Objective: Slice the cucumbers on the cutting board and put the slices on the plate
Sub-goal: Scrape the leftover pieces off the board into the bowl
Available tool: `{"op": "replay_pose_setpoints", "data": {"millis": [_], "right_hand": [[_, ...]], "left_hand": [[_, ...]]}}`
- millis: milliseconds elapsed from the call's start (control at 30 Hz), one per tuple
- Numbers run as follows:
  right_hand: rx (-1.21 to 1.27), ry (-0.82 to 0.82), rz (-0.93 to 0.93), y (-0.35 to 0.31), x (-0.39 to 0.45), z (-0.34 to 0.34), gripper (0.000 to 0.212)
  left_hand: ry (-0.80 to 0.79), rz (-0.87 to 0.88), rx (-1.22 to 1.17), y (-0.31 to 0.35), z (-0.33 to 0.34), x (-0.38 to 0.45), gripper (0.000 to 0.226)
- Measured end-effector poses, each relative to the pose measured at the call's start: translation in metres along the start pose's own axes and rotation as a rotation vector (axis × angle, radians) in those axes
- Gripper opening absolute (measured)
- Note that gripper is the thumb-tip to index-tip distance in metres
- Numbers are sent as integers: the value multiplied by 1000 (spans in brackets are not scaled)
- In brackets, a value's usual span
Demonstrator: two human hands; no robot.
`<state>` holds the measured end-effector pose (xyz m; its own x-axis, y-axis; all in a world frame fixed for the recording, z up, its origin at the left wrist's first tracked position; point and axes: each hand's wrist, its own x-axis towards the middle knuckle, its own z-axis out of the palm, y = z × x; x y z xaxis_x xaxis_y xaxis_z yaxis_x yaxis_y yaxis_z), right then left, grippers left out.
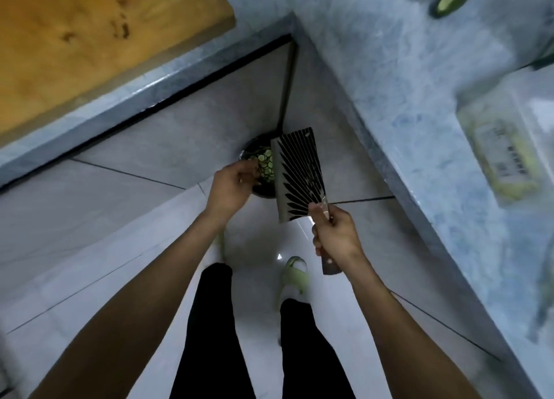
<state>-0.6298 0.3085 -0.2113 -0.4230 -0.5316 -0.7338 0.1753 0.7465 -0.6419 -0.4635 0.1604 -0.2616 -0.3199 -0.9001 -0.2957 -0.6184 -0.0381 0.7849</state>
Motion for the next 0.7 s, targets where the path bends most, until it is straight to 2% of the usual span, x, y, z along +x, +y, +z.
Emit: {"op": "replay_pose_setpoints", "data": {"millis": [133,333,567,700], "right_hand": [[99,-106,1,-12,-64,-16,24],[65,-281,-131,-60,-129,-24,28],[-6,-436,-318,-151,-145,18,25],[-76,-463,-410,-212,-131,57,27]], "left_hand": [[37,-130,-220,34,-51,-64,33],[210,-245,-392,86,-115,-143,24],[413,-253,-555,127,-171,-162,20],[420,-259,-591,124,-207,-134,20]]}}
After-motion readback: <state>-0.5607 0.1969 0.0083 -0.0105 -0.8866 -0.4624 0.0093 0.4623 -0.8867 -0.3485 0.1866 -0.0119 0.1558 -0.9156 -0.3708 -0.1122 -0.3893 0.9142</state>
